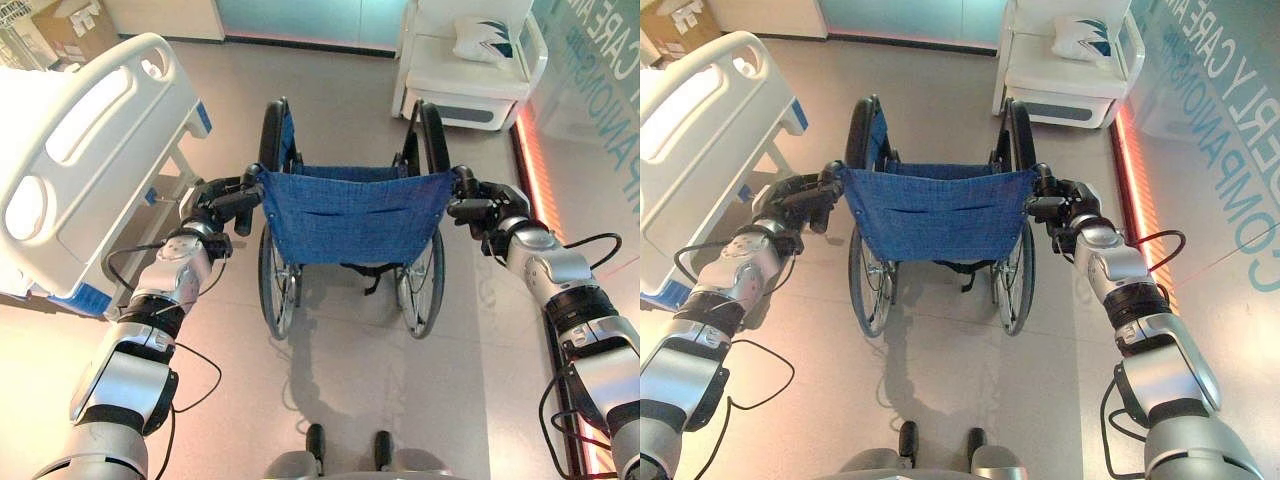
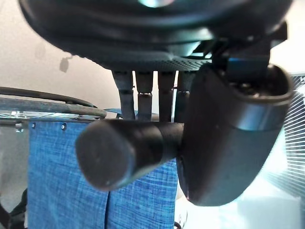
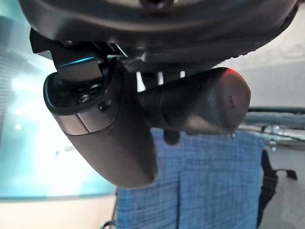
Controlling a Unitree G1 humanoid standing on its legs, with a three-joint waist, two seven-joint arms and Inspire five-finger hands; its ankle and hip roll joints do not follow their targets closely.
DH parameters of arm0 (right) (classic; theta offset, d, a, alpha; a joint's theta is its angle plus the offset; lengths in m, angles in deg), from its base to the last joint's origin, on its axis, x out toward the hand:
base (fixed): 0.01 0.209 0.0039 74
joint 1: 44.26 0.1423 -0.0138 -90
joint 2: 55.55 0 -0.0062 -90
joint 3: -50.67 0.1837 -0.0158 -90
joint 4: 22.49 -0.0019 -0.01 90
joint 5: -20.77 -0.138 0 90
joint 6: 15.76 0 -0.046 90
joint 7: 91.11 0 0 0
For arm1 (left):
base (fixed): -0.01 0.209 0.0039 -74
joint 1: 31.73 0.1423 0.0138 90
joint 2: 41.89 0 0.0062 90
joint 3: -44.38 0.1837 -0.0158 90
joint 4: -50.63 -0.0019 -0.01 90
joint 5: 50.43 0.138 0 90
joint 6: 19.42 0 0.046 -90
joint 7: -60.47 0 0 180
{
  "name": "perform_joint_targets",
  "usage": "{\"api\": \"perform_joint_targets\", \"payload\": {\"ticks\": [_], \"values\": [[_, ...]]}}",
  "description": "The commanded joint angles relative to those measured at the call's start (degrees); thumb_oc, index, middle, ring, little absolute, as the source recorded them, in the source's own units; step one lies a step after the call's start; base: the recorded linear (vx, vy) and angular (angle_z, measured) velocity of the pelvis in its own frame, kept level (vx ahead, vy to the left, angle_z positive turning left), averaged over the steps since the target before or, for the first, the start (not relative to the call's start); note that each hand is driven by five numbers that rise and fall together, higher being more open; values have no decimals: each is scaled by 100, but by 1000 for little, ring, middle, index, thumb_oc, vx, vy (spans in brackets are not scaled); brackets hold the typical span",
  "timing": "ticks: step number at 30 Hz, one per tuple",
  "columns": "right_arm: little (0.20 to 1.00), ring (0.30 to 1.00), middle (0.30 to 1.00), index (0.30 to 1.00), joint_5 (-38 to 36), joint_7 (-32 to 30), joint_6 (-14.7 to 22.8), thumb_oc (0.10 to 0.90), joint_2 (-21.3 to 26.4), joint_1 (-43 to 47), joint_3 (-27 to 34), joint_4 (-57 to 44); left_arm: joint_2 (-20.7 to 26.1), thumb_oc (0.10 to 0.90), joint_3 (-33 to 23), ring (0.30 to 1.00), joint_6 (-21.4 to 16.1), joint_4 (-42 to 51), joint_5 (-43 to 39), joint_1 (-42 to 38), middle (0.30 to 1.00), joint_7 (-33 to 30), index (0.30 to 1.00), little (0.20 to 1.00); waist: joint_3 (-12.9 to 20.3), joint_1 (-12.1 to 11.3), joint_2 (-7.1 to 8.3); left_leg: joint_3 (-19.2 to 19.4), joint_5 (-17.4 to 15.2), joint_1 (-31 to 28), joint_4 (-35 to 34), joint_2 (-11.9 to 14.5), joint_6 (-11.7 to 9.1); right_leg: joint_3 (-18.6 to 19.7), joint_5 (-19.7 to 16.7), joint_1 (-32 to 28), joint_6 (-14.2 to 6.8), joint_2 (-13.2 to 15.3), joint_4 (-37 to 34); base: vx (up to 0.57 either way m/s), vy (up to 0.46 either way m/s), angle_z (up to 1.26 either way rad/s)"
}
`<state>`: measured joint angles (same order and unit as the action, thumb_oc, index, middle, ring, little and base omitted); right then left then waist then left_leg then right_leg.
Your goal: Push the wheelchair next to the bed
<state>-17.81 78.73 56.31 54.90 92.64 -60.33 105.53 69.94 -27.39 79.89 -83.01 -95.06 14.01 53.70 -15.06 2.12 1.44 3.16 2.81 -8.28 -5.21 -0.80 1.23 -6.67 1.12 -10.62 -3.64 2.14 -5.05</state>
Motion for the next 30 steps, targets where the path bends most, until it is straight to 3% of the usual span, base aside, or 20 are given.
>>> {"api": "perform_joint_targets", "payload": {"ticks": [1,4,8,10,11,15,26,30], "values": [[300,300,300,300,-140,741,925,400,-547,735,-447,-1100,-313,635,569,653,99,602,184,-1089,653,617,653,653,621,-102,-84,-17,-302,-112,74,-480,161,-11,-265,279,69,-148,352,0,0,0],[300,300,300,300,-187,757,906,400,-523,821,-482,-1032,-271,626,710,639,438,475,249,-1197,639,747,639,639,621,-94,-95,0,-295,-104,72,-483,159,-18,-282,280,54,-148,331,-36,-2,0],[300,300,300,300,-318,808,871,400,-480,882,-533,-1022,-265,543,866,514,955,378,-383,-1298,514,1231,514,514,621,-73,-117,44,-281,-104,63,-477,147,-45,-308,269,30,-139,299,-28,-4,0],[300,300,300,300,-383,826,889,400,-487,866,-546,-1026,-296,504,865,455,1046,374,-773,-1282,455,1376,455,455,619,-62,-122,69,-278,-110,57,-469,137,-59,-318,266,22,-134,291,0,0,0],[300,300,300,300,-413,829,903,400,-492,854,-551,-1029,-329,444,847,366,1073,382,-1083,-1263,366,1377,366,366,619,-57,-123,84,-279,-113,54,-464,132,-64,-322,266,17,-131,288,0,0,0],[300,300,300,300,-361,835,958,400,-545,796,-562,-1032,-511,408,674,312,1030,424,-1968,-1182,312,1192,312,312,615,-35,-123,137,-294,-145,31,-446,118,-92,-331,243,2,-118,264,0,0,0],[300,300,300,300,-296,706,888,400,-668,771,-508,-1139,-773,436,367,354,949,503,-1874,-897,354,941,354,354,605,-65,-86,130,-292,-131,28,-448,124,-110,-329,252,-3,-93,265,0,0,0],[300,300,300,300,-259,686,879,400,-695,713,-503,-1179,-833,507,395,460,980,564,-1507,-830,460,993,460,460,601,-70,-76,135,-289,-135,28,-450,128,-117,-342,244,-10,-86,255,0,0,0]]}}
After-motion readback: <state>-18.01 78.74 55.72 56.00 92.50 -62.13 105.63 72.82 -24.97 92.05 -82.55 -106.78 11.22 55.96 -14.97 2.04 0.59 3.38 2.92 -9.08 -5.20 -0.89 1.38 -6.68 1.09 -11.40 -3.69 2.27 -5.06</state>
